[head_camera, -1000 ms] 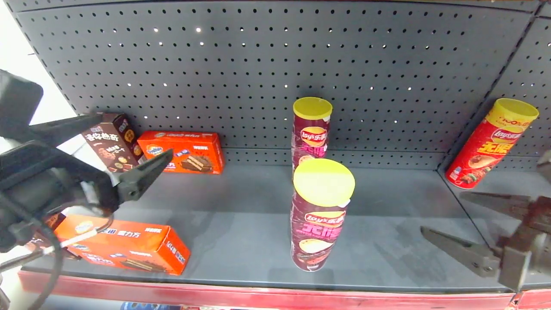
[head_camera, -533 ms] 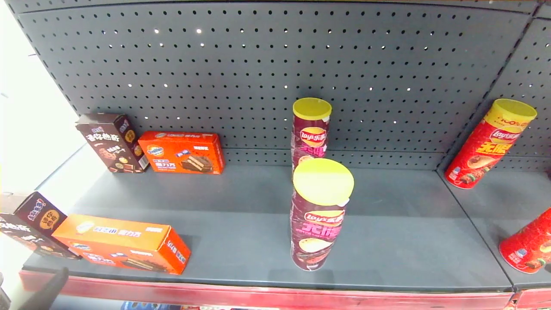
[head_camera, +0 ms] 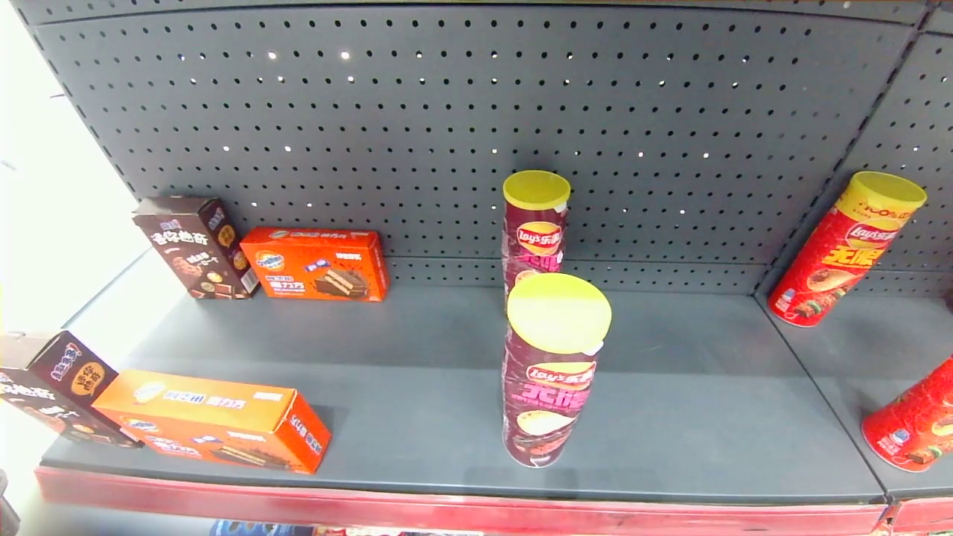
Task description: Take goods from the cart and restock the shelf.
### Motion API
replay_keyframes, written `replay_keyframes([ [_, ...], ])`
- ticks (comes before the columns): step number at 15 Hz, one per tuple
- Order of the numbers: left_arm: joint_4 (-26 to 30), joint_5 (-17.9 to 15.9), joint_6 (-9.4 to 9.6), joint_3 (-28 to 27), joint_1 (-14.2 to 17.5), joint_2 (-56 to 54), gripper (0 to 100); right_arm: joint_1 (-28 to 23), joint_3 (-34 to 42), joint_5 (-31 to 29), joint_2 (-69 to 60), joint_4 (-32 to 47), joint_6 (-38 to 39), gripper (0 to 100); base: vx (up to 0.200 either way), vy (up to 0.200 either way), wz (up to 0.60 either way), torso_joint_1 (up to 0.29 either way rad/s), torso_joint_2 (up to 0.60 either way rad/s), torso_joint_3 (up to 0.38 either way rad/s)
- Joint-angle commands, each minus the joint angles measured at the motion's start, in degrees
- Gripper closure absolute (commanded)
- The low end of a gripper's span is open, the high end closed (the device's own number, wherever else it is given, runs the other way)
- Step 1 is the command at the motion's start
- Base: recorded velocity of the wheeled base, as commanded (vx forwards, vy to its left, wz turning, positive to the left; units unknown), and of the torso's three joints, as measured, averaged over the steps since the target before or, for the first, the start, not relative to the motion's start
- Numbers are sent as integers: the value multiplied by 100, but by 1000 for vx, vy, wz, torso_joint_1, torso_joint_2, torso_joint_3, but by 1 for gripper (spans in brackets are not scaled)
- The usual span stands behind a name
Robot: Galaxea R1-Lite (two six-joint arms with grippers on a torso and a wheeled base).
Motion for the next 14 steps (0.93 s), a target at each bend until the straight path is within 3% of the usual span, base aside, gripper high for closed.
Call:
replay_keyframes([
  [1,-2,19,-82,33,930,451,0,-1227,-37,12,303,44,49,0,0,0,0,0,0,0],
  [3,-11,-25,-188,33,1791,292,0,-2000,-37,65,-189,44,58,0,0,0,0,0,0,0],
  [4,-2,-34,-258,33,1870,152,0,-2176,-46,82,-427,62,58,0,0,0,0,0,0,0],
  [6,-90,1,-680,94,1730,-411,0,-2492,7,504,-1684,-52,128,0,0,0,0,0,0,0],
  [7,-275,-25,-847,191,1738,-411,0,-2492,68,232,-1684,-290,128,0,0,0,0,0,0,0],
  [8,-433,-52,-865,270,1730,-411,0,-2492,68,82,-1684,-290,146,0,0,0,0,0,0,0],
  [9,-802,-350,-891,411,1730,-411,0,-2492,68,-32,-1684,-123,225,0,0,0,0,0,0,0],
  [12,-732,-1265,-979,411,1738,-411,0,-2492,68,522,-1684,185,146,0,0,0,0,0,0,0],
  [13,-459,-1502,-953,411,1730,-411,0,-2492,68,574,-1684,167,155,0,0,0,0,0,0,0],
  [14,-468,-1502,-961,411,1730,-411,0,-2492,68,574,-1684,167,172,0,0,0,0,0,0,0],
])
